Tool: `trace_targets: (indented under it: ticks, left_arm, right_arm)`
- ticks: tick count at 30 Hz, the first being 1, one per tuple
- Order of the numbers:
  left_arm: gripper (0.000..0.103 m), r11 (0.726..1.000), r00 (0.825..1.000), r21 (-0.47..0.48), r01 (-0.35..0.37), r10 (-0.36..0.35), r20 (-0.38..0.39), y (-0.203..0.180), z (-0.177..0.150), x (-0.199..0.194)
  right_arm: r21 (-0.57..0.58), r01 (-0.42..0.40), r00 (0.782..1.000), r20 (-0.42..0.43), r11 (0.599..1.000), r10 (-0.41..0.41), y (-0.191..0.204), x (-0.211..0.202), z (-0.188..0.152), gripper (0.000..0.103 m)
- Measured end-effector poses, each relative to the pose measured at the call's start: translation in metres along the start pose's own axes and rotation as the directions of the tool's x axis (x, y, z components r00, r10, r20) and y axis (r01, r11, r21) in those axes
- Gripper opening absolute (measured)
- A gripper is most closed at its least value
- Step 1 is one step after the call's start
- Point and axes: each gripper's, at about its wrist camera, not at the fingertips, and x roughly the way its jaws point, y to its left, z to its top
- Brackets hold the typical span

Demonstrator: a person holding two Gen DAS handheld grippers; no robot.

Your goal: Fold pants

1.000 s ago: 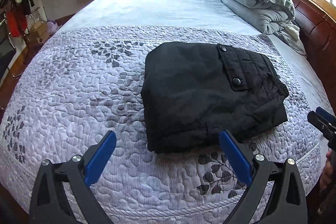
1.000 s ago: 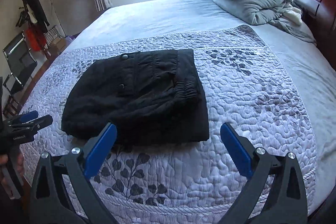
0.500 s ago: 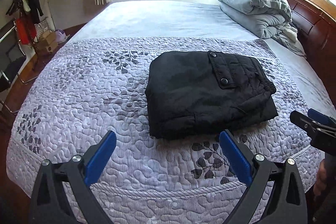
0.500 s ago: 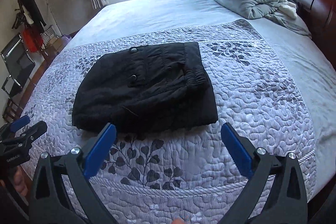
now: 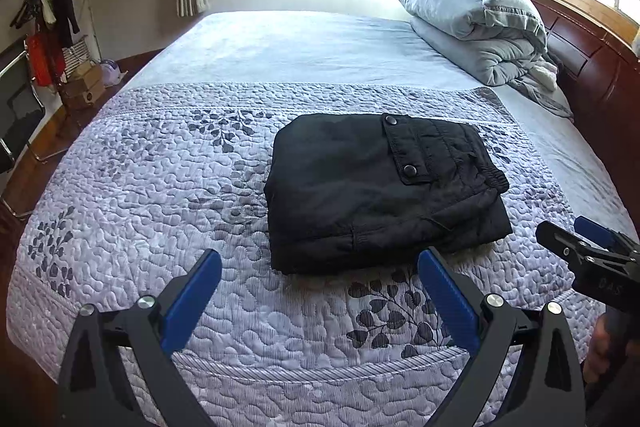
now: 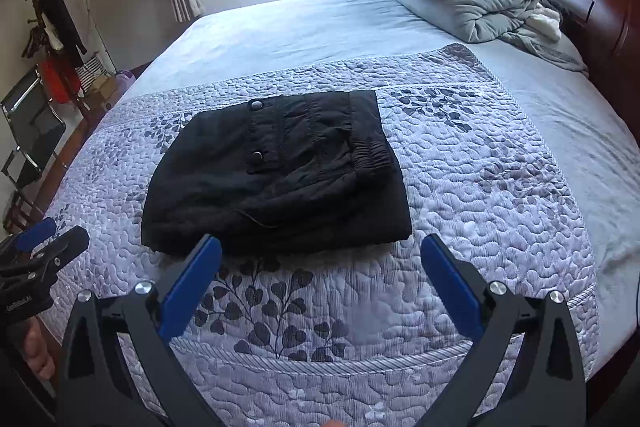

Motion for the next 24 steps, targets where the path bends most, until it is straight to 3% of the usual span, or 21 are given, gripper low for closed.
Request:
trace_targets:
  ticks: [8, 24]
  left_arm:
    - [0.099, 0.999, 1.0, 0.028, 0.02, -0.021, 0.018, 0.001, 0.003, 0.004]
    - [0.099, 0.999, 1.0, 0.048, -0.011, 0.011, 0.001, -0.001, 0.006, 0.013]
  right_arm:
    - [-0.007, -0.001, 1.0, -0.013, 1.0, 0.001, 0.005, 0.008, -0.002, 0.1]
    - [-0.014, 0.035, 0.999, -0.03, 0.999, -0.036, 0.006, 0.013, -0.001, 0.1]
